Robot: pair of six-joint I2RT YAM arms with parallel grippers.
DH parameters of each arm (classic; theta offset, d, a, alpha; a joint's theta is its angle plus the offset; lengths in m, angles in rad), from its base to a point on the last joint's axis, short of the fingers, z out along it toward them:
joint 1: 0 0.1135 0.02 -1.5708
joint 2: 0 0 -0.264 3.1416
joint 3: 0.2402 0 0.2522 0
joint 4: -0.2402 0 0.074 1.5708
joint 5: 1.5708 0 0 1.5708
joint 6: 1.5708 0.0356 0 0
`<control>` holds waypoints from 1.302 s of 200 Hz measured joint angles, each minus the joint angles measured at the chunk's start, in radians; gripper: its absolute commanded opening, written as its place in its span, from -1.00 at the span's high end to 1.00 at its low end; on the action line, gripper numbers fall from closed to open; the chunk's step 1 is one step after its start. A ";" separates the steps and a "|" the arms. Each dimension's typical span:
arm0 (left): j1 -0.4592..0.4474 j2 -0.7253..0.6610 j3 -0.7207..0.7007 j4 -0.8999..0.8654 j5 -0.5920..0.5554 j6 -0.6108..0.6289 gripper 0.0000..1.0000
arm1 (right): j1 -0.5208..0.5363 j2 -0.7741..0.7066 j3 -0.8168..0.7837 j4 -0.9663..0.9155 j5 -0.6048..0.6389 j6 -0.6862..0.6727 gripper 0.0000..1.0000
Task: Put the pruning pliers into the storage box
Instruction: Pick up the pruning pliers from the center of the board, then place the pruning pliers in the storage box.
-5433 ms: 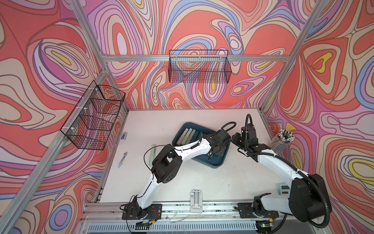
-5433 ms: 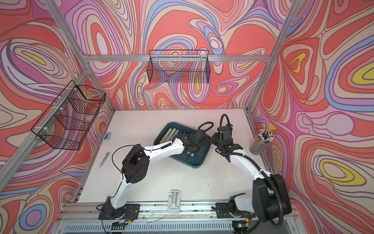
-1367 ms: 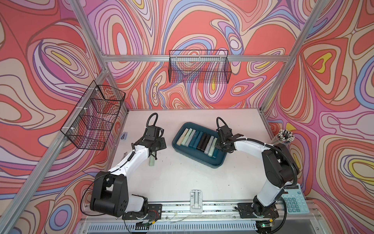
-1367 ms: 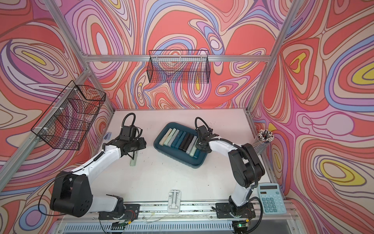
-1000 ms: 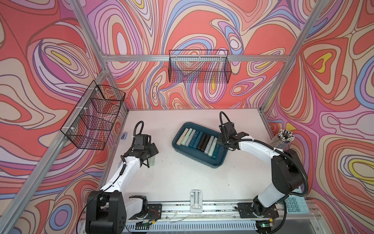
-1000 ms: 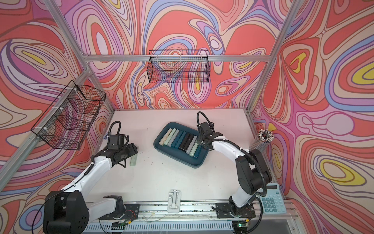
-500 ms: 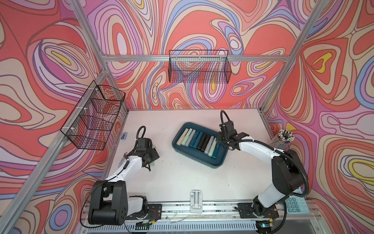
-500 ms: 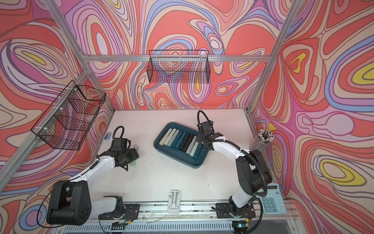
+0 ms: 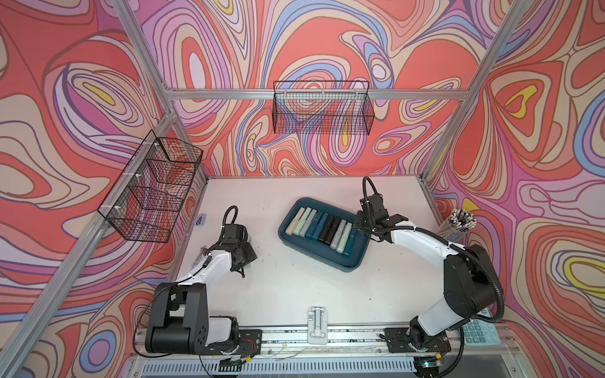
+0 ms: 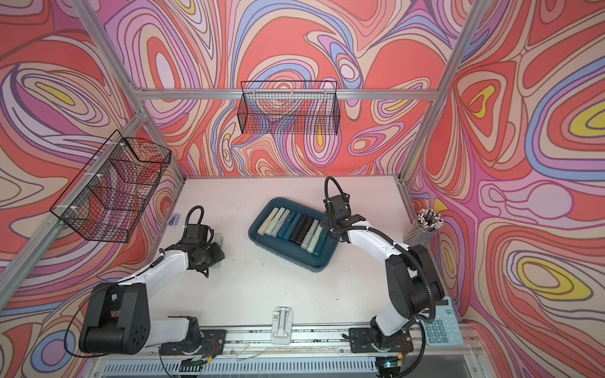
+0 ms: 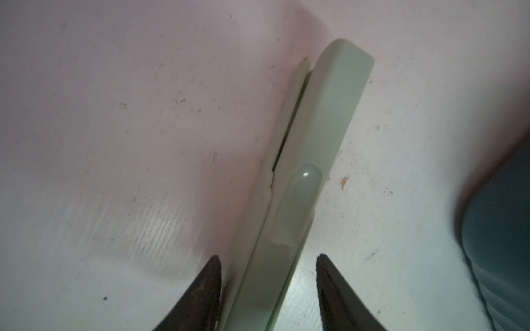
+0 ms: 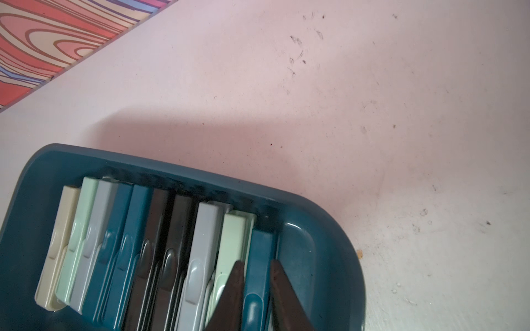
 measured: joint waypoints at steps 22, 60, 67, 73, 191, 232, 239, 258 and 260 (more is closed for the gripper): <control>0.000 0.015 -0.001 0.001 0.000 0.001 0.17 | -0.002 0.000 -0.009 0.008 -0.003 0.002 0.63; -0.002 0.023 -0.001 0.004 -0.007 0.005 0.36 | -0.004 0.000 -0.017 0.017 -0.006 0.005 0.63; -0.002 0.023 0.000 0.004 -0.010 0.008 0.38 | -0.005 0.000 -0.019 0.017 -0.007 0.006 0.63; -0.004 0.023 0.000 0.004 -0.013 0.010 0.40 | -0.006 0.000 -0.021 0.017 -0.007 0.006 0.63; -0.167 0.013 0.216 -0.102 -0.149 0.079 0.66 | -0.082 -0.039 -0.035 0.015 -0.031 -0.002 0.63; -0.273 -0.002 0.381 -0.189 -0.197 0.130 0.67 | -0.107 -0.057 -0.053 0.040 -0.049 -0.001 0.63; -0.301 0.000 0.414 -0.200 -0.206 0.137 0.67 | -0.109 -0.060 -0.059 0.045 -0.051 -0.001 0.63; -0.369 0.018 0.487 -0.208 -0.218 0.154 0.67 | -0.114 -0.069 -0.079 0.052 -0.059 0.000 0.63; -0.378 0.023 0.496 -0.209 -0.218 0.157 0.67 | -0.114 -0.069 -0.080 0.052 -0.058 0.000 0.63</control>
